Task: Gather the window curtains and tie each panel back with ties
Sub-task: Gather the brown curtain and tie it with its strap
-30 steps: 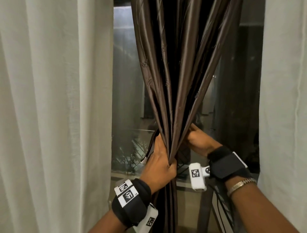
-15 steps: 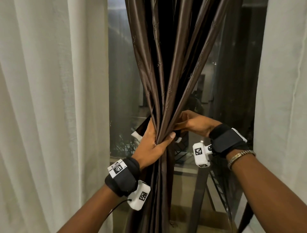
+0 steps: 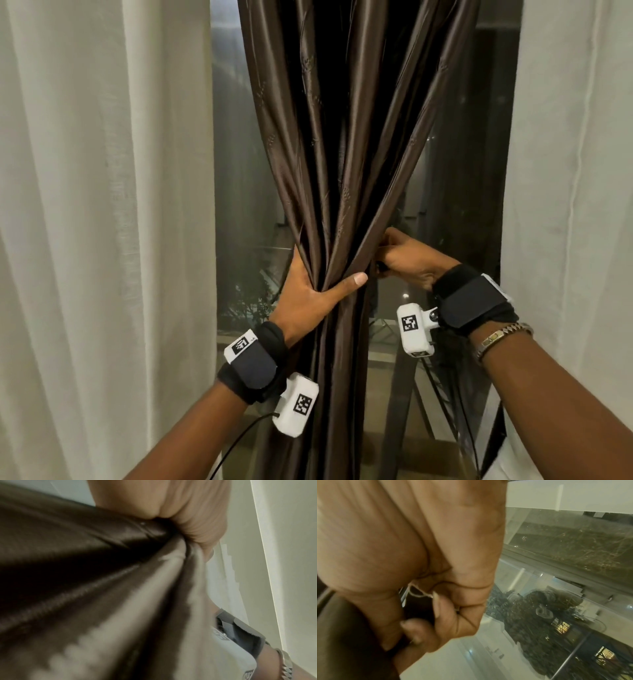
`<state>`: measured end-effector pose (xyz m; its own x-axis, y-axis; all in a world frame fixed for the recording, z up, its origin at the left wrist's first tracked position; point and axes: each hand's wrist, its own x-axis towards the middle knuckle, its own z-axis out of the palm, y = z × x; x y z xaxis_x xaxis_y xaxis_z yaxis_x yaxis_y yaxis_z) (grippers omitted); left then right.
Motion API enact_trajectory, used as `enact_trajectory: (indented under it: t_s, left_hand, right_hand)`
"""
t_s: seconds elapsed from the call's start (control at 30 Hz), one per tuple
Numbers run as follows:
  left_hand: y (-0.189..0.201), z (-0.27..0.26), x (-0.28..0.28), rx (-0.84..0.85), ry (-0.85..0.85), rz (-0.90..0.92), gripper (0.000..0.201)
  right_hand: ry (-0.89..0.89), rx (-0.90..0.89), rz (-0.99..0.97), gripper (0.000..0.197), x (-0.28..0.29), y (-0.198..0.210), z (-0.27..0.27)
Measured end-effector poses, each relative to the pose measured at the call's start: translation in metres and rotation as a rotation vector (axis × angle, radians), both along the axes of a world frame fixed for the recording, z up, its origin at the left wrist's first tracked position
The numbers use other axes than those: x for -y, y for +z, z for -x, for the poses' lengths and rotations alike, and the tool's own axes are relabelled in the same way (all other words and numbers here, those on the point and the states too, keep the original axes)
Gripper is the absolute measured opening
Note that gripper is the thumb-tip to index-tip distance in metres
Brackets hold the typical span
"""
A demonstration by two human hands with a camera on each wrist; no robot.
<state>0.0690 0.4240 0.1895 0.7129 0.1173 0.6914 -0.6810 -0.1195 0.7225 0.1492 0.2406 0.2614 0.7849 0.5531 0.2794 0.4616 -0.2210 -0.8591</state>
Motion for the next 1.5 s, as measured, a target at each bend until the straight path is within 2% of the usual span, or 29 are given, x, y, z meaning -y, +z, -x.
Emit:
enact_trajectory:
  t_s: [0.1,0.23,0.33,0.5,0.6,0.67,0.77,0.83,0.93,1.07,1.1,1.13,1.2,1.23,1.27,1.3,1.4,1.43,1.5]
  left_hand:
    - [0.0,-0.005,0.002,0.077,0.069,0.136,0.057]
    - [-0.002,-0.012,-0.003,0.059,0.105,0.192,0.037]
    - [-0.001,-0.016,-0.005,0.045,0.124,0.204,0.032]
    - [-0.002,-0.025,0.0,0.022,0.184,0.168,0.03]
    - [-0.005,-0.028,0.0,0.012,0.248,0.132,0.031]
    - [-0.008,-0.03,0.0,0.008,0.3,0.082,0.032]
    - [-0.007,-0.026,0.006,0.019,0.353,-0.045,0.037]
    - [-0.003,-0.022,0.011,0.005,0.445,-0.19,0.033]
    - [-0.003,-0.022,0.01,0.035,0.521,-0.318,0.042]
    - [-0.004,-0.017,0.008,0.108,0.582,-0.43,0.051]
    - [-0.005,-0.014,0.008,0.123,0.595,-0.44,0.051]
    - [-0.005,-0.012,0.009,0.142,0.618,-0.431,0.052]
    - [-0.007,-0.014,0.007,0.173,0.624,-0.396,0.045]
    - [-0.006,-0.011,0.008,0.196,0.584,-0.354,0.047]
    - [-0.007,-0.009,0.01,0.221,0.559,-0.333,0.058]
    - [-0.008,-0.01,0.01,0.266,0.533,-0.338,0.065]
    - [-0.011,-0.004,0.005,0.4,0.636,-0.569,0.057]
    - [-0.012,-0.006,0.002,0.417,0.634,-0.65,0.057]
    - [-0.011,-0.001,-0.005,0.402,0.568,-0.695,0.06]
  right_hand:
    - [-0.058,0.002,-0.142,0.021,0.008,0.007,0.006]
    - [-0.05,-0.111,-0.391,0.025,0.029,0.007,0.008]
    - [-0.071,-0.027,-0.455,0.024,0.038,0.002,0.023]
    - [-0.139,0.155,-0.314,0.033,0.039,-0.003,0.052]
    - [-0.175,0.088,-0.291,0.024,0.037,-0.004,0.067]
    - [-0.213,0.154,-0.239,0.019,0.034,-0.006,0.076]
    - [-0.218,0.33,-0.093,0.015,0.024,-0.004,0.09]
    - [-0.202,0.35,0.033,0.014,0.017,0.003,0.096]
    - [-0.236,0.339,0.184,0.015,0.008,0.009,0.104]
    - [-0.334,0.483,0.322,0.02,-0.009,0.012,0.114]
    - [-0.336,0.482,0.325,0.017,-0.015,0.013,0.117]
    - [-0.345,0.472,0.316,0.023,-0.021,0.013,0.12]
    - [-0.403,0.464,0.241,0.051,-0.032,0.011,0.122]
    - [-0.448,0.481,0.2,0.059,-0.037,0.009,0.122]
    - [-0.488,0.502,0.166,0.06,-0.041,0.008,0.12]
    - [-0.52,0.514,0.143,0.055,-0.044,0.005,0.117]
    - [-0.557,0.478,0.101,0.026,-0.048,0.005,0.103]
    - [-0.551,0.453,0.081,0.021,-0.047,0.006,0.099]
    - [-0.514,0.382,-0.002,0.018,-0.045,0.008,0.092]
